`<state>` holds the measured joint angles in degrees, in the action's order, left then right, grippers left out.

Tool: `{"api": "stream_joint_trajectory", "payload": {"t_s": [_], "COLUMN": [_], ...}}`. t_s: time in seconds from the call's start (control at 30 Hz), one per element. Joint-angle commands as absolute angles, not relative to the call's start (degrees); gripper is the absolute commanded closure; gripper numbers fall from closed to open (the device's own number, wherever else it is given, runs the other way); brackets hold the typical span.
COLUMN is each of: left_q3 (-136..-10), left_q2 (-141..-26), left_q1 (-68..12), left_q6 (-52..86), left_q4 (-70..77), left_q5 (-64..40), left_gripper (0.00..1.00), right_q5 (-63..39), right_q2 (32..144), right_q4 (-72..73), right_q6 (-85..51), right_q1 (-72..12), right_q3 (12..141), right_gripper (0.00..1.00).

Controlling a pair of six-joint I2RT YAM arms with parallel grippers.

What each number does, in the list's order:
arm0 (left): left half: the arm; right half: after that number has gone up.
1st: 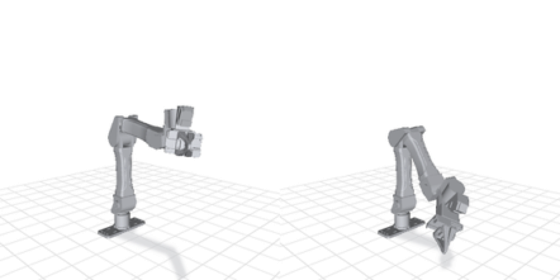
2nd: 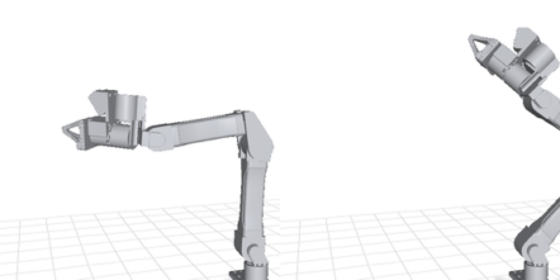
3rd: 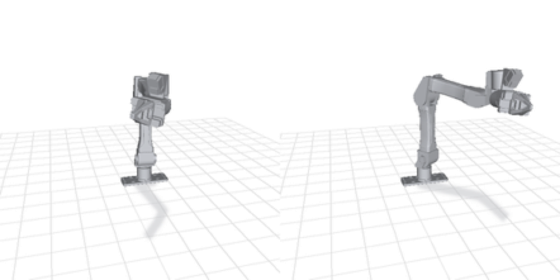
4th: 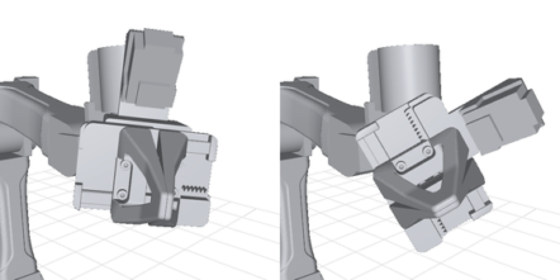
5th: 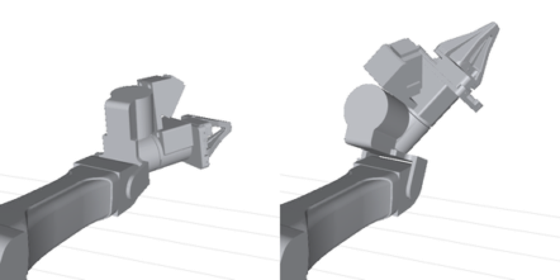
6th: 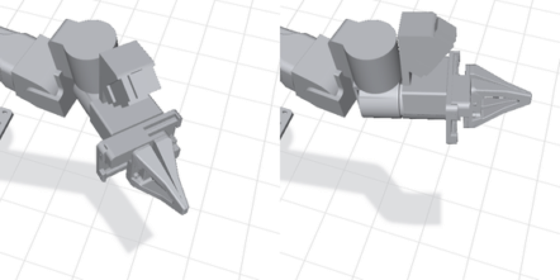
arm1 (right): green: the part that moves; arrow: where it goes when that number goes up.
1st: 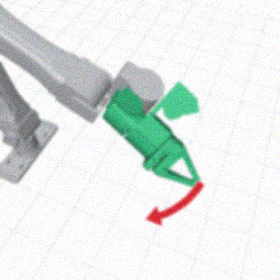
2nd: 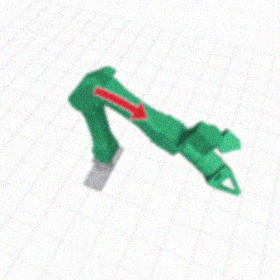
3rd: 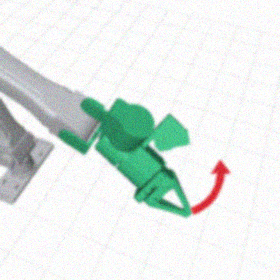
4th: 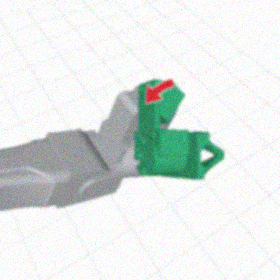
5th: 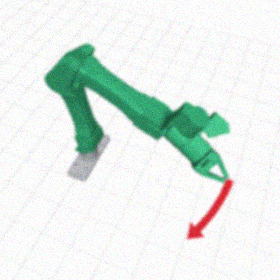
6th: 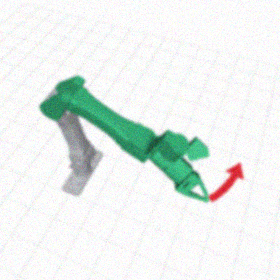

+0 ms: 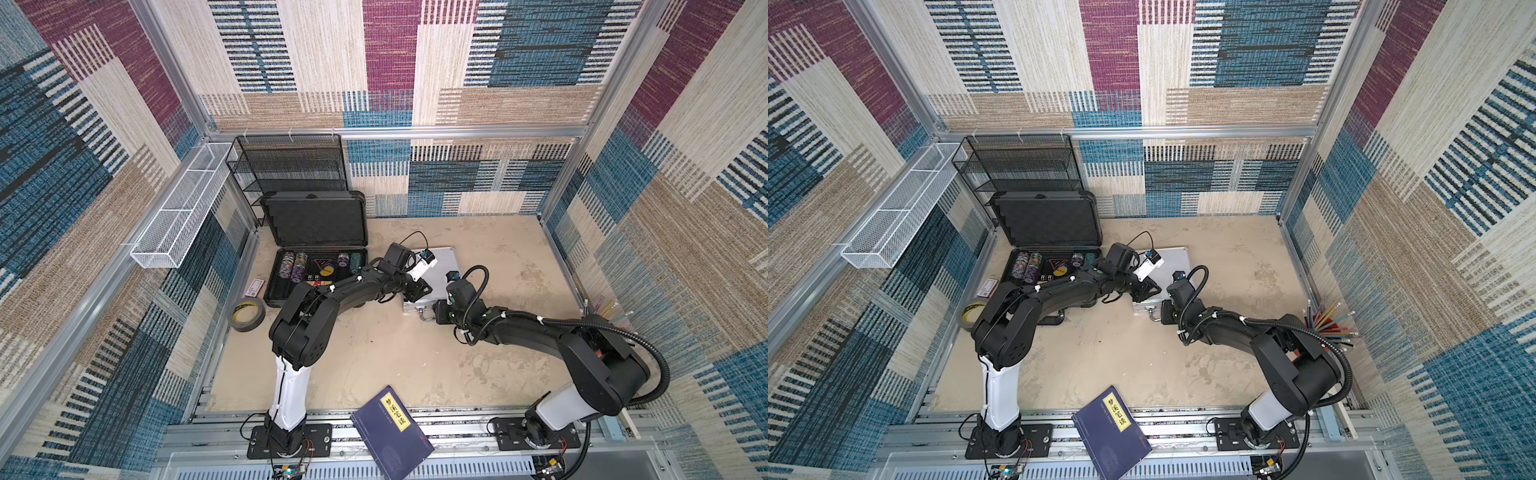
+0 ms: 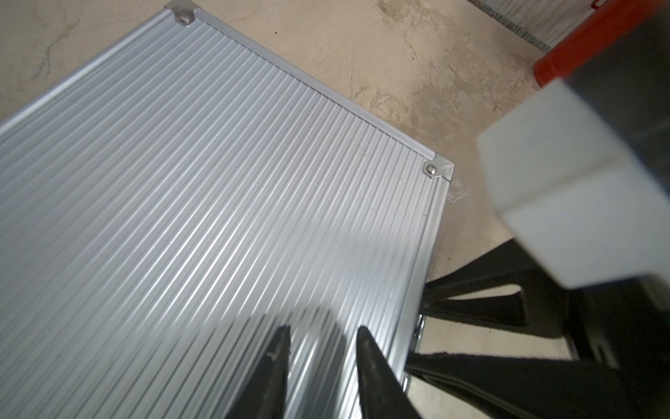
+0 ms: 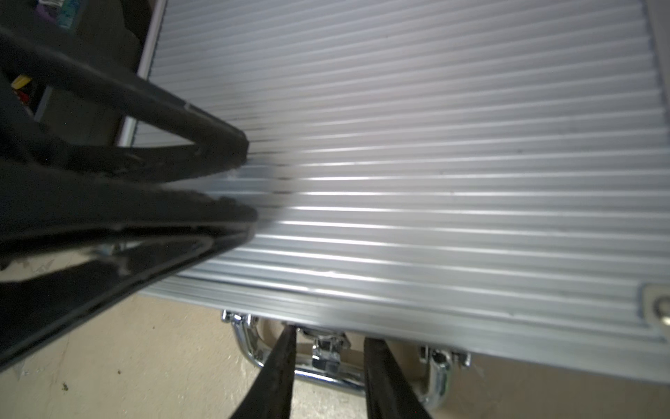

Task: Open the poker set cases
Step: Open the fastener on the poker set case.

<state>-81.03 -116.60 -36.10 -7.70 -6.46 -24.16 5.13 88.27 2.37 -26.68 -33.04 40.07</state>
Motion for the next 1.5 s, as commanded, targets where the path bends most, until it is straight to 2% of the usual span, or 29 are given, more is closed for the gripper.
{"api": "stream_joint_trajectory", "payload": {"t_s": [0.0, 0.27, 0.47, 0.7, 1.0, 1.33, 1.47], "left_q3": [-80.33, -79.89, -79.89, -80.07, -80.49, -80.33, -80.2], "left_q2": [-117.11, -116.76, -116.87, -116.68, -116.94, -116.98, -117.01], "left_q1": [-35.94, -35.95, -35.95, -35.95, -35.86, -35.82, -35.82], "left_q6": [-6.68, -6.57, -6.44, -6.59, -6.68, -6.5, -6.59], "left_q4": [-14.4, -14.17, -14.05, -14.41, -14.84, -14.47, -14.41], "left_q5": [-22.11, -22.19, -22.26, -22.07, -22.2, -22.51, -22.46], "left_gripper": [0.66, 0.66, 0.66, 0.66, 0.66, 0.66, 0.66], "right_q5": [9.86, 7.22, 4.2, 4.58, 8.6, 12.71, 12.77], "right_q2": [87.39, 86.9, 84.56, 88.97, 92.88, 87.22, 86.09], "right_q4": [2.99, 3.92, 5.8, 5.37, 3.66, 4.04, 4.28], "right_q6": [-28.17, -28.08, -25.0, -23.06, -24.04, -28.01, -30.07], "right_q1": [-32.92, -32.96, -32.95, -33.42, -33.83, -33.96, -34.01], "right_q3": [39.29, 37.89, 36.43, 39.82, 43.17, 39.2, 36.82], "right_gripper": [0.68, 0.67, 0.5, 0.48, 0.59, 0.77, 0.8]}}
